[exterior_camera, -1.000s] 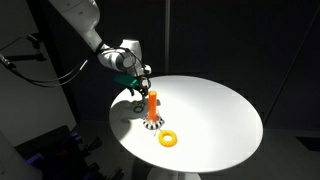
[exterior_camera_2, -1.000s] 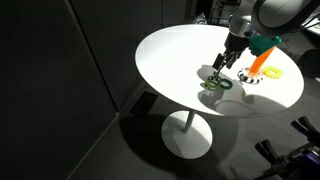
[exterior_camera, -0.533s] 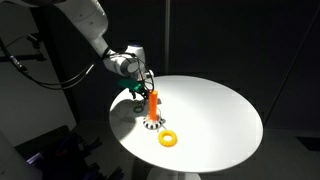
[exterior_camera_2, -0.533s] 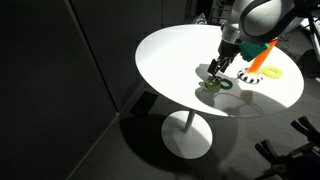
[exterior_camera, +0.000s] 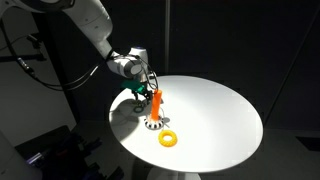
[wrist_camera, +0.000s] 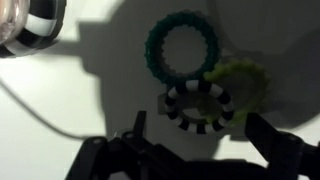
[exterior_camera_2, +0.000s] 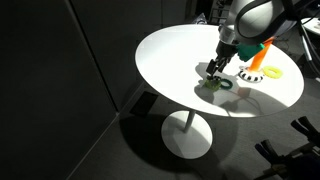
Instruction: Put the light green ring around the rod
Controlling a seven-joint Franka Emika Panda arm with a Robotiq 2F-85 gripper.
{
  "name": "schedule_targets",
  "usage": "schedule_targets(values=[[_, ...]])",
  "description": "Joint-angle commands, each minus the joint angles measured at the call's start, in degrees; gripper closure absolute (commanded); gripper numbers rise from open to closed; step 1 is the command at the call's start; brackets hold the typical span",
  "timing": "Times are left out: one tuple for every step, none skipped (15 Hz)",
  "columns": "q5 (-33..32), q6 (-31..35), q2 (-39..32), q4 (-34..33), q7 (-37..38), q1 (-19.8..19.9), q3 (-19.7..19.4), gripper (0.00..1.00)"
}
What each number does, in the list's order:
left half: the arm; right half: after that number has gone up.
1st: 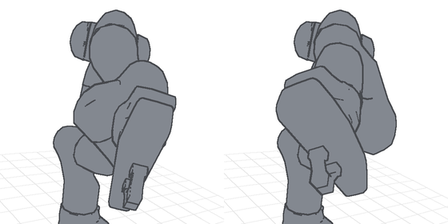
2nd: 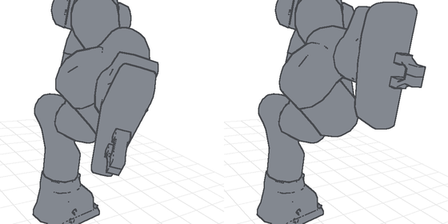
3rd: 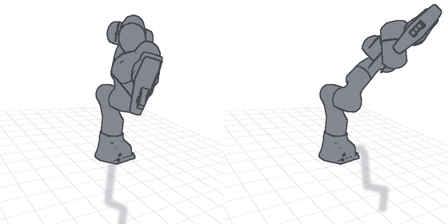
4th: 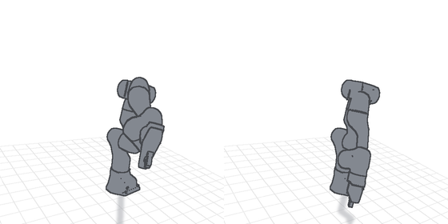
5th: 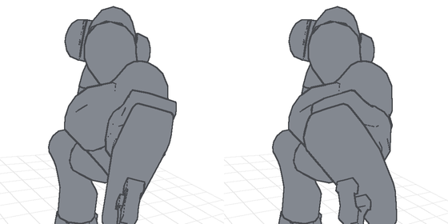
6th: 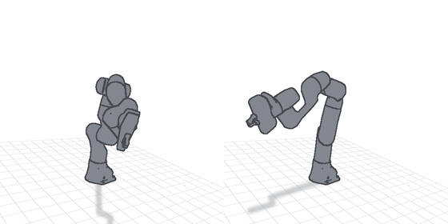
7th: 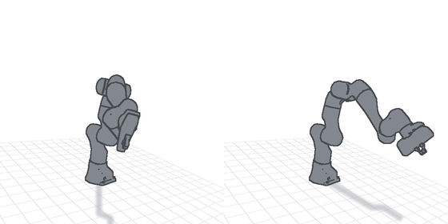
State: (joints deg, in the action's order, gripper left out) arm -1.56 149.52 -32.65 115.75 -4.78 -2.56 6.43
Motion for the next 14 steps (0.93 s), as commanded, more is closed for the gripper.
schedule_targets(values=[[1.26,-0.60,-1.25,-1.65,-2.17,1.01,0.54,0.00],[1.27,-0.81,-1.16,-1.45,-2.00,0.99,0.50,0.00],[1.40,-0.88,-1.06,-1.21,-2.18,1.16,0.67,0.00],[1.39,-1.17,-0.98,-1.08,-2.06,1.14,0.64,0.00],[1.46,-1.45,-0.86,-0.91,-2.02,1.14,0.70,0.00],[1.48,-1.70,-0.79,-0.82,-1.98,1.12,0.71,0.00],[1.56,-2.12,-0.70,-0.73,-1.73,1.04,0.66,0.00],[1.76,-2.48,-0.65,-0.70,-1.77,1.11,0.77,0.00],[2.01,-2.71,-0.56,-0.60,-1.80,1.17,0.93,0.00],[2.40,-3.02,-0.46,-0.53,-1.85,1.25,1.15,0.00],[2.77,-3.08,-0.41,-0.45,-1.80,1.23,1.26,0.00],[3.15,-3.12,-0.39,-0.38,-1.81,1.22,1.40,0.00],[3.45,-3.05,-0.36,-0.32,-1.76,1.19,1.46,0.00],[3.79,-2.97,-0.38,-0.25,-1.81,1.21,1.58,0.25]])
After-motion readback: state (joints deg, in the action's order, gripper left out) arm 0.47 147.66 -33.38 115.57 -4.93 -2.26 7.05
